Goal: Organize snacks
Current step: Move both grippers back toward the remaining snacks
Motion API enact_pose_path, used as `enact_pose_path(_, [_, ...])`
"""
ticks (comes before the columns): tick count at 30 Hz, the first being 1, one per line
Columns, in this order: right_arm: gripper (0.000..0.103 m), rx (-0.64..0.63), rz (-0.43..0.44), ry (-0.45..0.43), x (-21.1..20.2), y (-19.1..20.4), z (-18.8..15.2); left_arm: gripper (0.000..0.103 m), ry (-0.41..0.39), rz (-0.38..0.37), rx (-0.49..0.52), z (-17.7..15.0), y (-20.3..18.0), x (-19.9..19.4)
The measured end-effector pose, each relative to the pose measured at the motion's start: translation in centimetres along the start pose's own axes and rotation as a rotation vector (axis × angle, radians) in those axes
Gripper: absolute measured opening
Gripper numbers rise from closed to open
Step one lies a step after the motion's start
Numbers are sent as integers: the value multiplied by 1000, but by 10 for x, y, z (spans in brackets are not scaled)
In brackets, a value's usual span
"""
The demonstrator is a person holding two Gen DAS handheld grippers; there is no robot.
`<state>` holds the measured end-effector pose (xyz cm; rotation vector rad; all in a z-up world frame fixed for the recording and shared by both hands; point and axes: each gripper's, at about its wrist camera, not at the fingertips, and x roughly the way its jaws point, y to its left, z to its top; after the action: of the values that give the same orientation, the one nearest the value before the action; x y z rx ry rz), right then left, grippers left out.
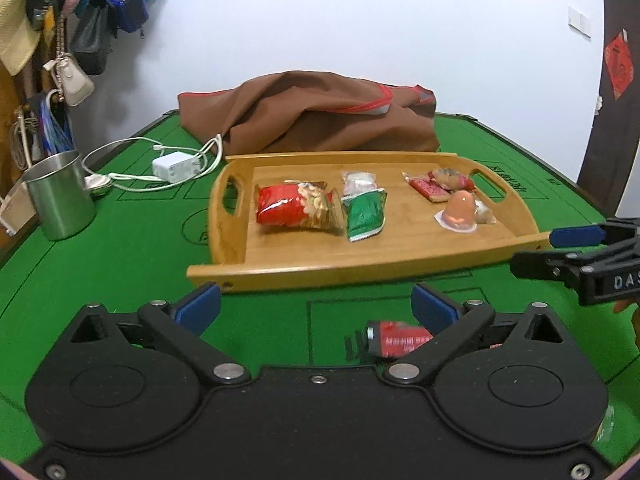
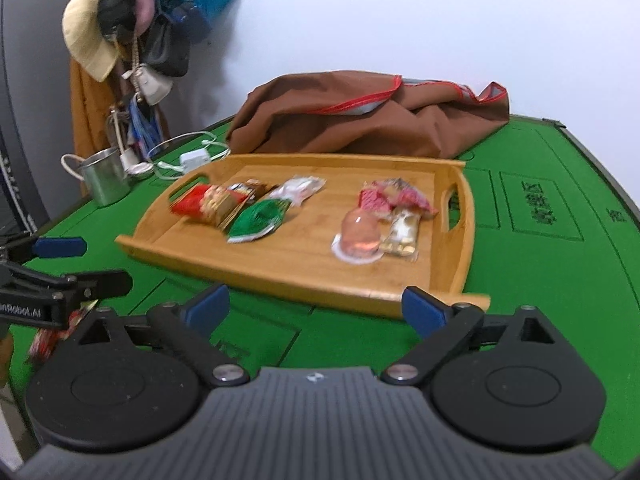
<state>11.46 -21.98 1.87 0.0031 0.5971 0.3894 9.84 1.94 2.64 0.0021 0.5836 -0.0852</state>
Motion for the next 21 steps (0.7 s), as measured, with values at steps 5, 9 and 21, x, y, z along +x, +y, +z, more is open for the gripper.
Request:
enact_pose_path(5, [101, -27, 5, 7, -13, 10, -20, 102, -1, 4, -22, -16, 4, -15])
enact_pose_path(9, [102, -56, -9, 3, -25, 19, -34, 103, -18, 24, -26, -30, 6, -29])
enact_pose_path(21, [103, -114, -71, -20, -51, 46, -67, 103, -36, 132, -52, -65, 12, -51])
